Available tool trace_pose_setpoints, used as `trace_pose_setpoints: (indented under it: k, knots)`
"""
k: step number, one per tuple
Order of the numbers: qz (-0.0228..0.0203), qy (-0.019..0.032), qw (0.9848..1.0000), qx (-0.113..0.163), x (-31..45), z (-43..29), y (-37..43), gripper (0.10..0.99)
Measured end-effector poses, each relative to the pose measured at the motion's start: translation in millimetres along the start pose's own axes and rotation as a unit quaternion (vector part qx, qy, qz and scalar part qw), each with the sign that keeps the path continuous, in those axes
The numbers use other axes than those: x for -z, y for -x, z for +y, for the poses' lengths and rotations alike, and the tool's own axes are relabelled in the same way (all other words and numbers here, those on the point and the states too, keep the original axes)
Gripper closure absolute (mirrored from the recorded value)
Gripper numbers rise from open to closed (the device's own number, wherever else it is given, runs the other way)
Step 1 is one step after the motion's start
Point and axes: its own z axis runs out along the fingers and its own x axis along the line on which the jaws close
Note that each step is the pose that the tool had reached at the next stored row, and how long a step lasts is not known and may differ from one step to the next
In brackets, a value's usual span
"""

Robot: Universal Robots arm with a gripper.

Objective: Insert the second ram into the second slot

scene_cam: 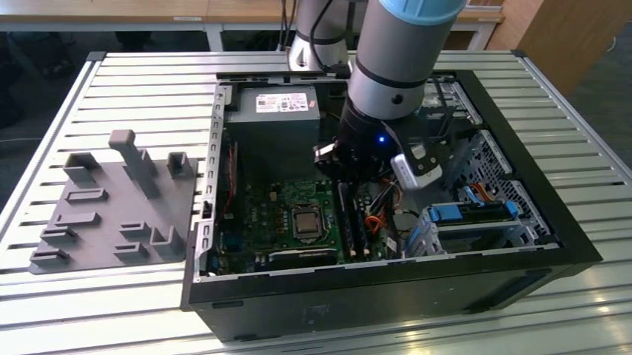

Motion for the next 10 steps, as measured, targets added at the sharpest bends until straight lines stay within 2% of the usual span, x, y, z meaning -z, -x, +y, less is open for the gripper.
trace_pose_setpoints:
  k: [4, 10]
  knots:
    - [0.0013, -0.0001, 1.0000, 0.000, 4.9, 0.1, -0.3, 0.980]
    - [0.0015, 0.0000, 1.0000, 0.000, 5.2, 0.1, -0.3, 0.980]
